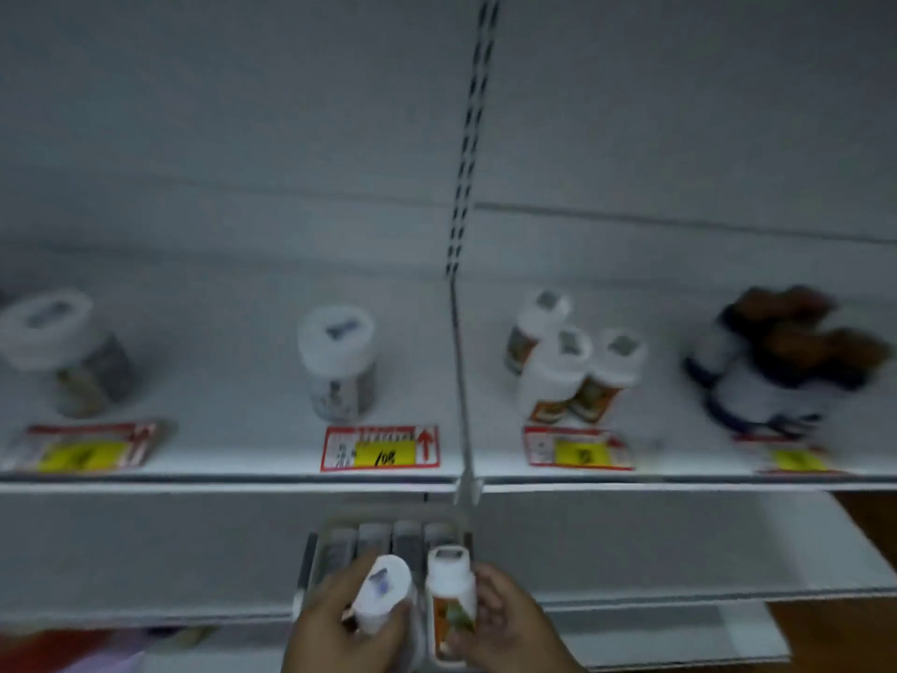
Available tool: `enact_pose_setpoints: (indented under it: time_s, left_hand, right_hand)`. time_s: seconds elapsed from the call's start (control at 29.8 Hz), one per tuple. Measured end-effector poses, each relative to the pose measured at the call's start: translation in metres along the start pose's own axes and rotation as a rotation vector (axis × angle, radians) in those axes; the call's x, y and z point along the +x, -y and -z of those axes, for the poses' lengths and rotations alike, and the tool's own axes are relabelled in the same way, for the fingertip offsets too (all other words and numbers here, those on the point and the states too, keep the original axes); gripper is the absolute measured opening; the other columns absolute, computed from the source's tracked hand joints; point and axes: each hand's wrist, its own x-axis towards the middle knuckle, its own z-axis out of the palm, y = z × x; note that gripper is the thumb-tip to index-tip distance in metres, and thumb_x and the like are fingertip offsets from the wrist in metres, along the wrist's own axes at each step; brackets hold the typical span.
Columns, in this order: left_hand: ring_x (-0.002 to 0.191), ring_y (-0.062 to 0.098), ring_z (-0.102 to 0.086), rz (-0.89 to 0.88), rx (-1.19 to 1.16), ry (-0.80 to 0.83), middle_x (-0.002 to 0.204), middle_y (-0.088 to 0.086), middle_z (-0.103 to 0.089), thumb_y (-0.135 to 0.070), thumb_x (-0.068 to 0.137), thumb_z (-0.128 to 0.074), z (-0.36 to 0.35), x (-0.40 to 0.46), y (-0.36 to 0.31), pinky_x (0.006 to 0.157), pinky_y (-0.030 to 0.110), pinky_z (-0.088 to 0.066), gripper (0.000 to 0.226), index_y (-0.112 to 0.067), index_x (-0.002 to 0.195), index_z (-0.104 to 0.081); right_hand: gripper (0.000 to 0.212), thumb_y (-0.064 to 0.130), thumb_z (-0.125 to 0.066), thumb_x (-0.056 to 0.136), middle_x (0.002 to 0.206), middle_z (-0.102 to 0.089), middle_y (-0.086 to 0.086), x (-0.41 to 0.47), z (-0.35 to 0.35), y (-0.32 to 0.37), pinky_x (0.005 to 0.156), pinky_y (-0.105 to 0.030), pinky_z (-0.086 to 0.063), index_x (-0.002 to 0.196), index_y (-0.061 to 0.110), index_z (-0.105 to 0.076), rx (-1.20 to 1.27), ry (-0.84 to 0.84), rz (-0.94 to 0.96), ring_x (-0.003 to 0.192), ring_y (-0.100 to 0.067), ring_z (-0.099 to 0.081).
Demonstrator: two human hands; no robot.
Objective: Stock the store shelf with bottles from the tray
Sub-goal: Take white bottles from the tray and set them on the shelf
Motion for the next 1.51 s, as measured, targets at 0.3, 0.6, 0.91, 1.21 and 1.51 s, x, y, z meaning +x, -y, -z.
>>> enact_pose_setpoints:
  time_s: [0.3,0.6,0.91,1.21,1.51]
  left_hand:
    - [0.064,-0.013,-0.063,-0.426,-0.247,0.068,0.084,-0.012,-0.071,-0.001,0.077,-0.071,0.058,-0.050,-0.195,0.059,0.003,-0.049,0.028,-0.021,0.095,-0.067]
    - [0.072,0.012,-0.072,-0.317,-0.406,0.088,0.097,0.004,-0.070,-0.043,0.053,-0.073,0.065,-0.042,-0.254,0.054,0.023,-0.055,0.054,-0.022,0.102,-0.064]
    - [0.064,0.008,-0.070,-0.313,-0.463,-0.022,0.073,-0.004,-0.074,-0.039,0.059,-0.070,0.071,-0.041,-0.273,0.051,0.019,-0.053,0.045,-0.014,0.096,-0.064]
    - [0.072,0.020,-0.069,-0.205,-0.697,0.162,0.073,0.006,-0.070,-0.040,0.073,-0.057,0.078,-0.029,-0.268,0.065,0.035,-0.057,0.036,-0.013,0.089,-0.074]
    - [0.065,0.026,-0.068,-0.078,-0.852,0.407,0.088,0.014,-0.074,-0.052,0.090,-0.039,0.100,-0.016,-0.268,0.055,0.032,-0.056,0.055,-0.011,0.089,-0.077]
  right_hand:
    - [0.069,-0.014,-0.074,0.059,0.093,-0.072,0.014,-0.138,0.043,0.168,0.066,-0.014,-0.052,0.110,0.027,-0.052,-0.039,-0.301,0.663,0.082,0.002,-0.066]
    - [0.042,0.004,-0.069,0.078,0.106,-0.053,-0.009,-0.066,0.116,0.297,0.073,-0.029,-0.042,0.111,0.016,-0.046,-0.305,-0.540,0.637,0.094,-0.027,-0.054]
    - [0.045,0.013,-0.077,0.067,0.090,-0.049,-0.002,0.015,0.135,0.278,0.063,-0.028,-0.046,0.099,0.013,-0.046,-0.654,-0.232,0.306,0.078,-0.017,-0.052]
    - [0.052,0.035,-0.072,0.078,0.121,-0.054,-0.008,0.013,0.132,0.276,0.080,-0.027,-0.046,0.122,0.016,-0.050,-0.636,-0.091,0.205,0.099,-0.020,-0.056]
    - [0.004,0.042,-0.058,0.085,0.092,-0.069,0.009,-0.097,0.010,0.334,0.068,-0.024,-0.051,0.085,0.039,-0.059,-0.761,-0.039,0.751,0.080,-0.005,-0.064]
